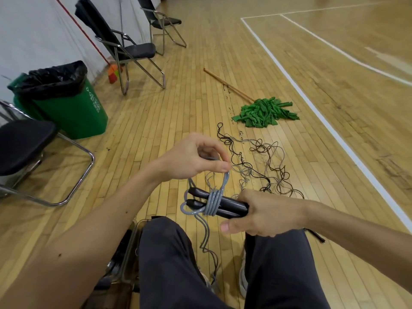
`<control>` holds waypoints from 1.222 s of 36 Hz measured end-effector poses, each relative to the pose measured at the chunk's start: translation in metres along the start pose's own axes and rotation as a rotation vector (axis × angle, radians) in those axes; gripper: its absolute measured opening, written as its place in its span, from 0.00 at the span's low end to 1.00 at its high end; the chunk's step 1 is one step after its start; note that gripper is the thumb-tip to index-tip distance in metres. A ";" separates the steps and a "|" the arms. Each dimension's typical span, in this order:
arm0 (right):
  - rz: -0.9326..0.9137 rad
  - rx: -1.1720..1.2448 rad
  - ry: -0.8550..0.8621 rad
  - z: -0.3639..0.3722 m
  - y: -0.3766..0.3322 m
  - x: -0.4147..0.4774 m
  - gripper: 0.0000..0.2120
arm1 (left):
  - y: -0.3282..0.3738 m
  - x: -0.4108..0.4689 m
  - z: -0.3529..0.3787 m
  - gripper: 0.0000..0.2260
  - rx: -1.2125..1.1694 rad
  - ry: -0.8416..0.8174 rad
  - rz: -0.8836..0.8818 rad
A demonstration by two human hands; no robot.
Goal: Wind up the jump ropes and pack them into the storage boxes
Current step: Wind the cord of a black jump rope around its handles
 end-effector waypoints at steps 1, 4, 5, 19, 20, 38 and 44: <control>-0.004 -0.001 0.014 -0.001 -0.001 -0.001 0.19 | -0.002 -0.001 0.002 0.04 -0.041 0.000 -0.011; -0.020 0.015 0.052 -0.003 -0.004 -0.003 0.18 | -0.010 -0.003 0.009 0.01 -0.123 -0.006 -0.066; -0.028 0.023 0.057 -0.004 -0.005 -0.003 0.18 | -0.012 -0.003 0.011 0.01 -0.142 -0.003 -0.071; -0.051 0.329 0.128 -0.023 -0.007 -0.004 0.15 | -0.061 -0.019 0.023 0.06 -0.223 0.190 -0.274; -0.046 0.364 0.135 -0.025 -0.006 -0.004 0.15 | -0.059 -0.019 0.026 0.08 -0.219 0.176 -0.278; -0.049 0.735 0.326 -0.055 0.024 0.016 0.23 | -0.049 -0.017 0.043 0.19 -0.247 0.226 -0.236; 0.020 0.766 0.368 -0.064 0.043 0.026 0.21 | -0.052 -0.019 0.041 0.19 -0.184 0.212 -0.259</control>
Point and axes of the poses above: each hand's wrist, its own x-axis towards the middle knuckle, its own z-axis out of the palm, y = z × x, the point moved 5 cm from there along x, towards the middle knuckle, and after that the axes turned 9 degrees about z, right-handed, at the moved point
